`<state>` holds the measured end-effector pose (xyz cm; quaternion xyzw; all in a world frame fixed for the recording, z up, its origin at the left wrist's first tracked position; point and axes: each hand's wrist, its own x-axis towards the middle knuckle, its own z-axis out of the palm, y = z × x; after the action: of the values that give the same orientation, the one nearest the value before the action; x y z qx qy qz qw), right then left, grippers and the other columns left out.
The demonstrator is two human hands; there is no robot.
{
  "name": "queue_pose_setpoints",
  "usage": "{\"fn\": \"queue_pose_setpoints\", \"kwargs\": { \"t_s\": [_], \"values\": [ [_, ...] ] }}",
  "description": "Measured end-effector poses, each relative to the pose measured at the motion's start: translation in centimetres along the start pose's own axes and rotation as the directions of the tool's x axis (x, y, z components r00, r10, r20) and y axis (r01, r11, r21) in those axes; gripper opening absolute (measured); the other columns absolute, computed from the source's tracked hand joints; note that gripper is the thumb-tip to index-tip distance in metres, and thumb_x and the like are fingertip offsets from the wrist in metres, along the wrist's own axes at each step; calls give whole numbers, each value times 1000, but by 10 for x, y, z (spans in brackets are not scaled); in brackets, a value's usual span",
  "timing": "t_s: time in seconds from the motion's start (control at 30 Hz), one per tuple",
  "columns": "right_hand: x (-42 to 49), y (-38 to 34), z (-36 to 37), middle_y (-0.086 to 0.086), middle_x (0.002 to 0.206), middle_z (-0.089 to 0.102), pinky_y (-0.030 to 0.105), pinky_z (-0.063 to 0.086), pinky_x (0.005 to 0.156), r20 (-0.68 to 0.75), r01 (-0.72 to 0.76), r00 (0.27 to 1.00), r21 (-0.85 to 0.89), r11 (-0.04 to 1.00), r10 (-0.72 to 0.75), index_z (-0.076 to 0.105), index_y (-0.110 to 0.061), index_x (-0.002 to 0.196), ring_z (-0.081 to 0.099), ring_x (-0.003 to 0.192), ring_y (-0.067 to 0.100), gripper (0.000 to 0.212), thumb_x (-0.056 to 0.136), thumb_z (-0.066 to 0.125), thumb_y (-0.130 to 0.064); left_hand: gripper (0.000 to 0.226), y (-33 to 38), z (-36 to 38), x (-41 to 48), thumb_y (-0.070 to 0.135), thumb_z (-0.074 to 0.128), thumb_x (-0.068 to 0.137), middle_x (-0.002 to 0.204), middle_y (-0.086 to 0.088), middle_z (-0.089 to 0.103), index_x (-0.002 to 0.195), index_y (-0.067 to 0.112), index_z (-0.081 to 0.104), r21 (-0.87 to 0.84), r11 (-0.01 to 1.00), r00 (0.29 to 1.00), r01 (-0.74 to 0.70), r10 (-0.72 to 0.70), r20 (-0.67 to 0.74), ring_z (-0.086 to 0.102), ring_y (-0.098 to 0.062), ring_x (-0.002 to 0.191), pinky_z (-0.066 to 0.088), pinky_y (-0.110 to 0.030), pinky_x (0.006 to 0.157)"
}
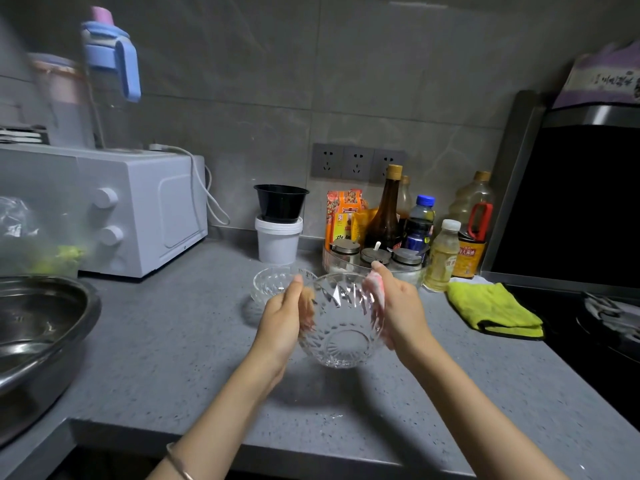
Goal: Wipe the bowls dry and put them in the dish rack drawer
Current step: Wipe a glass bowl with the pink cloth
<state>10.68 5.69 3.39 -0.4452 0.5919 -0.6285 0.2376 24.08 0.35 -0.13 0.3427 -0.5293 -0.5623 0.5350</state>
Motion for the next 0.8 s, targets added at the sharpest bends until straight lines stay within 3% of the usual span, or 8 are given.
{"fn": "queue_pose_setpoints", "kwargs": {
  "t_s": [0.17, 0.3, 0.4, 0.47, 0.57, 0.67, 0.73, 0.8],
  "values": [
    [2, -9, 2, 13, 47, 36, 23, 23, 40, 162, 207, 970, -168, 964, -181, 48, -4, 53, 30, 39, 17, 55, 96, 46, -38, 54, 23, 9, -4, 36, 41, 98, 41, 7, 53, 50, 18, 55, 281, 919, 959, -277, 248, 133, 49, -2, 43, 40, -18, 51],
    [-5, -4, 2, 26, 55, 52, 20, 33, 47, 165, 323, 937, -77, 943, -307, 49, 14, 58, 46, 44, 14, 67, 97, 44, -40, 59, 24, 14, -7, 27, 45, 98, 34, 9, 30, 41, 20, 33, 288, 909, 953, -302, 291, 82, 28, -5, 37, 25, -24, 46],
    [-14, 10, 3, 1, 88, 71, 22, 49, 72, 120, 407, 908, -36, 913, -401, 71, -13, 92, 64, 82, 3, 52, 94, 35, -52, 48, 19, 12, -4, 26, 49, 96, 51, -5, 39, 49, 16, 42, 84, 985, 984, -152, 158, -77, 39, -15, 52, 31, -26, 59],
    [-26, 21, 7, -15, 131, 55, 18, 40, 101, 109, 491, 869, -79, 868, -482, 50, -33, 131, 48, 122, -3, 45, 95, 28, -49, 27, 17, 10, 0, 27, 50, 93, 72, -12, 49, 74, 10, 56, -56, 997, 990, -50, 42, -135, 45, -21, 68, 36, -33, 69],
    [-42, 29, 13, -10, 154, 27, 28, 19, 116, 203, 686, 715, -392, 613, -670, 28, -30, 147, 21, 143, 7, 48, 101, 23, -40, 17, 17, 9, 2, 26, 51, 92, 79, -11, 51, 85, 12, 58, -113, 994, 986, -3, -15, -165, 46, -23, 73, 37, -34, 70],
    [-36, 27, 16, 0, 152, 33, 40, 20, 116, 381, 763, 515, -612, 208, -768, 35, -25, 145, 25, 143, 18, 47, 101, 27, -39, 35, 17, 15, -2, 25, 48, 96, 65, -8, 62, 67, 8, 60, -74, 997, 990, -4, -7, -139, 59, -21, 65, 46, -29, 64],
    [-28, 16, 15, -3, 140, 50, 36, 33, 108, 332, 745, 554, -608, 276, -763, 50, -26, 137, 42, 132, 14, 43, 99, 33, -38, 38, 17, 19, -6, 29, 48, 98, 64, -4, 66, 67, 13, 64, -42, 999, 994, -20, 15, -107, 63, -17, 64, 49, -29, 63],
    [-22, 5, 14, -12, 125, 60, 28, 44, 94, 208, 684, 676, -536, 495, -707, 60, -30, 125, 53, 115, 3, 38, 97, 36, -39, 39, 13, 20, -6, 32, 48, 97, 66, -11, 58, 67, 10, 59, -13, 999, 993, -33, 31, -112, 56, -21, 65, 43, -34, 66]
  ]
}}
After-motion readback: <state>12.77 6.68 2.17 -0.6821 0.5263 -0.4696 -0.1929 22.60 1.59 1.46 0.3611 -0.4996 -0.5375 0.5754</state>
